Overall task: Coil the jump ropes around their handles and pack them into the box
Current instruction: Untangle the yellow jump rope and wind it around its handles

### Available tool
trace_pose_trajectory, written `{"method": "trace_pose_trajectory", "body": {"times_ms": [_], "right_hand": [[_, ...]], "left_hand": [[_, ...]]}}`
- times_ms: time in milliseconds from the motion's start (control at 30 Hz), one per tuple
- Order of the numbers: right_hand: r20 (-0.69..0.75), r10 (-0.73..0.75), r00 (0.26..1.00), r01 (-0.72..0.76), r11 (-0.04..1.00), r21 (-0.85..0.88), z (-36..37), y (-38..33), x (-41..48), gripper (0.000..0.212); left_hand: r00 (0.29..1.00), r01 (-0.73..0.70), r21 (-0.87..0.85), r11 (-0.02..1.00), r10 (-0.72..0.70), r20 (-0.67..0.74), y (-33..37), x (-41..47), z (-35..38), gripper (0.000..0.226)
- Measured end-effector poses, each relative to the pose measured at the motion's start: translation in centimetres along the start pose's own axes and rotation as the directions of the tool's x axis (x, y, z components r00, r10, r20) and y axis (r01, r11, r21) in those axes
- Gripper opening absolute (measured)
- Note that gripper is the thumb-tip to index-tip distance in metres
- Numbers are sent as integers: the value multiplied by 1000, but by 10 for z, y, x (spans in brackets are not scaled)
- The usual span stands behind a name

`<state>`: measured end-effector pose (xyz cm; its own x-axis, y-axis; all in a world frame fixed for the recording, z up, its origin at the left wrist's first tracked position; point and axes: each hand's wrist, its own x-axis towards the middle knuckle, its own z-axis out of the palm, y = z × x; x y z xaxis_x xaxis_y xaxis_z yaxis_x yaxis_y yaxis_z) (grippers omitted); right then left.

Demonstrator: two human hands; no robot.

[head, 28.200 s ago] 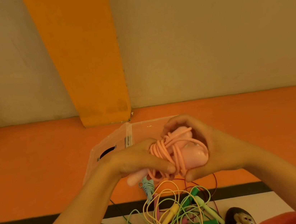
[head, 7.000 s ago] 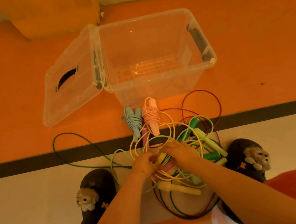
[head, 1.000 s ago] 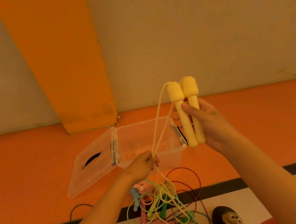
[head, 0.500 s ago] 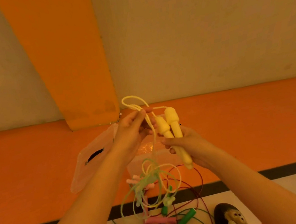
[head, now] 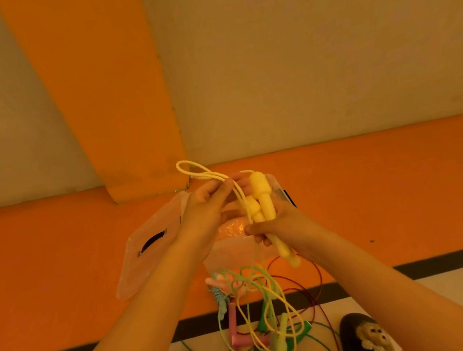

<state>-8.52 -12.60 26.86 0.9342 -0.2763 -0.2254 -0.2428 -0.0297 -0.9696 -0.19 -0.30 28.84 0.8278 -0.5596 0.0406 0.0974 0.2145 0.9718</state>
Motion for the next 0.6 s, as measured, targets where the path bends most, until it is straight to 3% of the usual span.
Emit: {"method": "trace_pose_trajectory", "body": {"times_ms": [100, 200, 333, 400, 500, 600], "right_hand": [[-92, -56, 994, 65, 993, 103, -2, -5, 2, 36], [-167, -106, 980, 140, 969, 205, -11, -14, 5, 47], [-140, -172, 975, 209, 922, 326, -13, -27, 0, 21], [-124, -185, 975, 219, 903, 369, -12, -31, -2, 20], [-131, -202, 971, 237, 895, 377, -14, -34, -4, 20], [-152, -213, 965, 255, 899, 357, -17, -36, -7, 20]], "left_hand": [[992, 5, 155, 988, 14, -123, -3, 5, -15, 13], [997, 71, 353, 933, -62, -35, -11, 5, -23, 23], [959, -46, 787, 616, -193, 208, -40, 0, -23, 52], [939, -91, 840, 536, -235, 251, -57, -1, -25, 57], [925, -44, 821, 569, -288, 249, -70, -4, -27, 46], [938, -37, 857, 514, -279, 208, -69, -5, -23, 35]]}}
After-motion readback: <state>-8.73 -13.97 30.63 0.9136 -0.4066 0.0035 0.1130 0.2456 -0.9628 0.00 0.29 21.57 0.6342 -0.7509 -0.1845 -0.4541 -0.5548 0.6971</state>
